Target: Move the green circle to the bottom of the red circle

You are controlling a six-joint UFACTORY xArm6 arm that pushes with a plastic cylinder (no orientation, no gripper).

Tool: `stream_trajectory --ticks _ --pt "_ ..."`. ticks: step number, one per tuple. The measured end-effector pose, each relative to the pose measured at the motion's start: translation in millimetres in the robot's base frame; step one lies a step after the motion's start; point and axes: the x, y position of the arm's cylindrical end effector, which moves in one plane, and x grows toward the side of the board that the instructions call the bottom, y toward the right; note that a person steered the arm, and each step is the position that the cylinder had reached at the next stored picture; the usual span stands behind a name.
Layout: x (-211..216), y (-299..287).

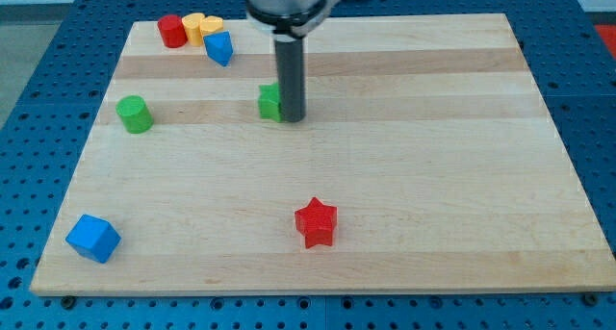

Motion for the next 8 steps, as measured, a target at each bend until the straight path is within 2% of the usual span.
stream_trajectory --ticks 2,3,4,5,6,7,8 --pt "-83.8 -69.4" --pt "-91.4 -97.5" --pt "-55.6 -80.7" --pt "28.4 -79.8" --pt "45.3 -166.8" --pt "44.3 -221.1" --pt "22.6 -210.2"
